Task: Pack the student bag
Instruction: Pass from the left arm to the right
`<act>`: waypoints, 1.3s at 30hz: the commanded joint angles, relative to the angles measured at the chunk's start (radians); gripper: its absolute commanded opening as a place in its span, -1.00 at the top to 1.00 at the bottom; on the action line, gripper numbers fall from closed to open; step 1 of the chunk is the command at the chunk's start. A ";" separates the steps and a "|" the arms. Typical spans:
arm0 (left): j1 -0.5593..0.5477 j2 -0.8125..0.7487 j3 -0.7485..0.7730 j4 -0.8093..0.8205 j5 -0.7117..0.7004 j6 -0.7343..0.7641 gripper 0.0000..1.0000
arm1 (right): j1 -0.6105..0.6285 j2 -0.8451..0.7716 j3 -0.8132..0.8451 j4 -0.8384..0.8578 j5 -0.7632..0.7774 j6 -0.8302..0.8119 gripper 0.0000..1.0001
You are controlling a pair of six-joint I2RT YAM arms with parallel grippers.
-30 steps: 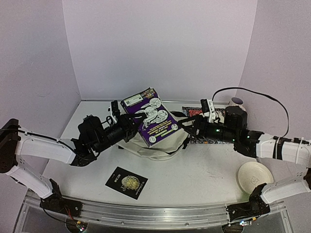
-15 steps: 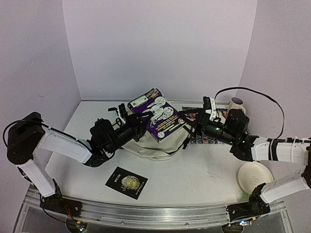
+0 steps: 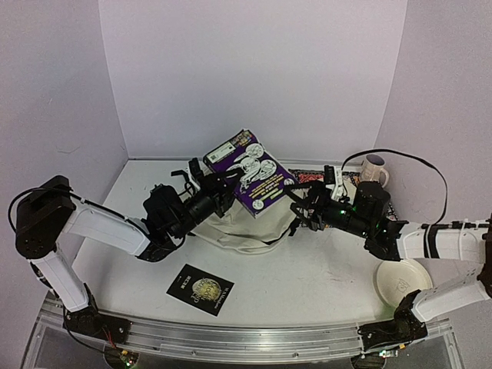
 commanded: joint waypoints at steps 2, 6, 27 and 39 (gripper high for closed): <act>-0.009 0.004 0.090 0.203 0.031 -0.007 1.00 | 0.007 0.012 0.048 0.114 -0.071 -0.009 -0.97; -0.019 0.027 0.112 0.208 0.037 -0.013 1.00 | 0.007 0.040 0.078 0.181 -0.138 -0.018 -0.97; -0.035 -0.001 0.005 0.225 -0.014 0.012 0.65 | 0.007 0.078 0.095 0.385 -0.211 -0.025 0.66; 0.003 -0.062 -0.172 0.176 -0.017 0.133 -0.98 | -0.047 0.065 0.080 0.366 -0.224 -0.042 1.00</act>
